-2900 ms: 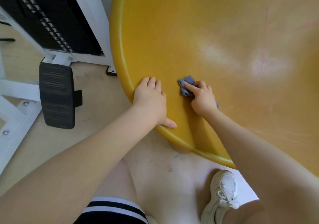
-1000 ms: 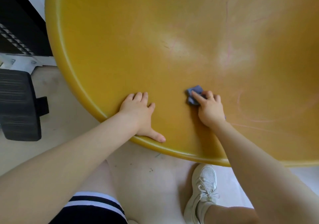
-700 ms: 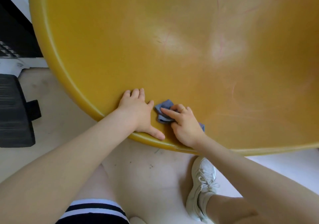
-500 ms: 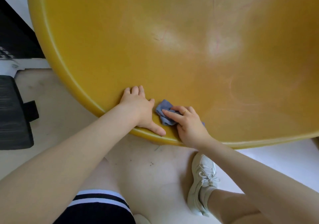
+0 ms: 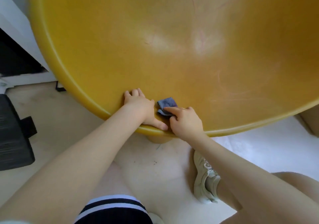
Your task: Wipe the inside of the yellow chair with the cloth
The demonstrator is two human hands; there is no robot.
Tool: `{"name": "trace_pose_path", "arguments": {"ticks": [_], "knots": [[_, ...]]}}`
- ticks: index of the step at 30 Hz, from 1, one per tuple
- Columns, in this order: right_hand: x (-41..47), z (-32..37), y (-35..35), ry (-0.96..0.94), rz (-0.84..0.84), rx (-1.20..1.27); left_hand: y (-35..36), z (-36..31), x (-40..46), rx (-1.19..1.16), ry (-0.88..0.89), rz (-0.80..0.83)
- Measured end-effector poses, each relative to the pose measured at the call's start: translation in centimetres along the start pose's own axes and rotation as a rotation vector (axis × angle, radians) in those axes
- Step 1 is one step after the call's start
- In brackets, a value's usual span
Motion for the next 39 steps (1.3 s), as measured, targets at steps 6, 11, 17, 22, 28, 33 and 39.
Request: {"name": "trace_pose_path", "arguments": {"ticks": [6, 11, 17, 22, 28, 33, 39], "knots": [[-1.2, 0.1, 0.0, -0.19, -0.022, -0.01, 0.1, 0.2, -0.3, 0.016, 0.014, -0.015], [-0.1, -8.6, -2.4, -0.006, 0.02, -0.305, 0.1, 0.2, -0.3, -0.02, -0.002, 0.001], [-0.1, -13.9, -5.3, 0.296, -0.036, -0.238, -1.7, -2.8, -1.5, -0.03, 0.056, -0.101], [0.5, -5.4, -0.9, -0.19, -0.066, -0.023, -1.7, -6.2, -0.5, -0.134, 0.096, -0.083], [1.6, -6.9, -1.5, -0.425, 0.136, -0.189, -0.1, -6.3, 1.0, -0.203, -0.035, -0.02], [5.0, -15.5, -5.9, -0.197, 0.089, -0.398, -0.1, -7.2, 1.4, -0.248, -0.097, -0.017], [5.5, -14.4, -6.1, -0.182, 0.032, -0.301, -0.4, -7.6, 1.1, -0.307, -0.145, 0.002]]}}
Point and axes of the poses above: each hand's wrist, its own x-axis towards the middle knuckle, its own y-axis out of the palm, z = x × y, the point moved 8 cm from there along x, towards the middle knuckle, and after that the axes turned 13 degrees about -y, right-handed, at the moved point
